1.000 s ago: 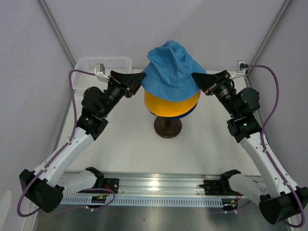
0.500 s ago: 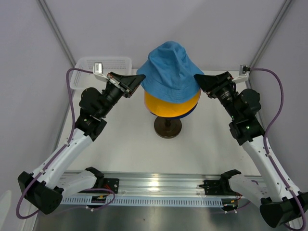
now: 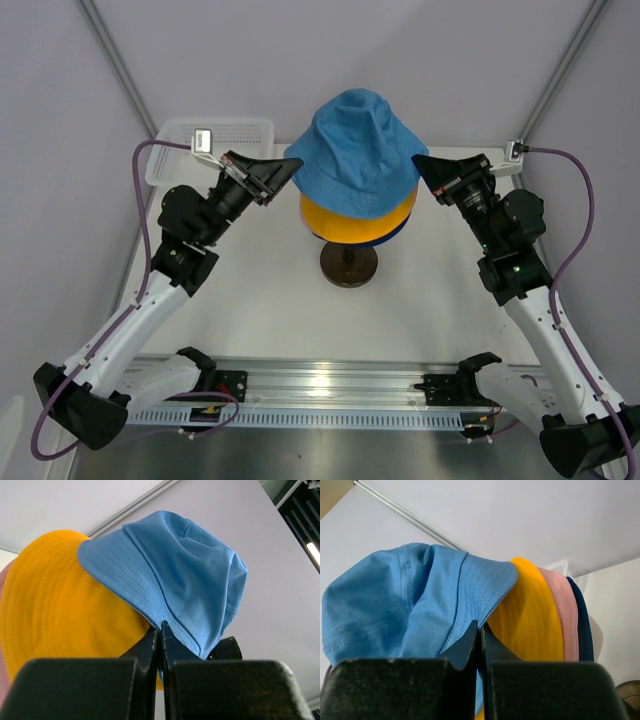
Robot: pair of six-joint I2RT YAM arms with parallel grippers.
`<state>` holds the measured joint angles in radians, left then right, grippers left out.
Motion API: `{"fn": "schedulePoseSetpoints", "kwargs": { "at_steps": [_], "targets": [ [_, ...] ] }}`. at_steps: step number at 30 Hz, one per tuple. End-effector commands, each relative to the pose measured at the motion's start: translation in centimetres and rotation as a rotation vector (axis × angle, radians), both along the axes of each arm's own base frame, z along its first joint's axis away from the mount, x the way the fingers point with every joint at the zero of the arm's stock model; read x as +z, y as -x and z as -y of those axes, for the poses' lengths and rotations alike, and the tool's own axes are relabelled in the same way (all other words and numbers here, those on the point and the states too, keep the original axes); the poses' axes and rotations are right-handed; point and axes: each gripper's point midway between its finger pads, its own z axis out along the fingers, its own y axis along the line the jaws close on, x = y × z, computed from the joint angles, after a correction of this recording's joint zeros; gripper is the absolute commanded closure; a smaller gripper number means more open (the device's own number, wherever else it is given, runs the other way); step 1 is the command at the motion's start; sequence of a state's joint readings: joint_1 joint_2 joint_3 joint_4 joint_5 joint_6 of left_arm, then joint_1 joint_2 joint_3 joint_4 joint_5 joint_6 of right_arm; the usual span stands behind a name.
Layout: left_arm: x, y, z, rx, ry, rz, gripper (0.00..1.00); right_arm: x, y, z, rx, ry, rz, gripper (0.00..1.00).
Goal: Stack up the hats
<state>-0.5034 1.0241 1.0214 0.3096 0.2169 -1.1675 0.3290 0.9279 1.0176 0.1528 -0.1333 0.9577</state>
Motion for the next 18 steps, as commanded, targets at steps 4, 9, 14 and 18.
{"fn": "schedulePoseSetpoints", "kwargs": {
  "at_steps": [4,9,14,18],
  "targets": [
    [0.8,3.1,-2.4,0.039,-0.002,0.063,0.99,3.4,1.0,0.3,0.012,0.006,0.078,1.00],
    [-1.6,2.6,-4.1,0.144,-0.036,0.005,0.99,3.3,0.9,0.1,0.015,0.022,0.069,1.00],
    [-5.9,0.2,-3.1,0.157,-0.105,-0.108,0.99,0.1,-1.1,0.2,-0.004,0.054,-0.052,1.00],
    [-7.5,-0.8,-1.3,0.090,-0.131,-0.147,0.99,-1.6,-1.5,0.1,0.035,0.063,-0.112,1.00]
  ]
}}
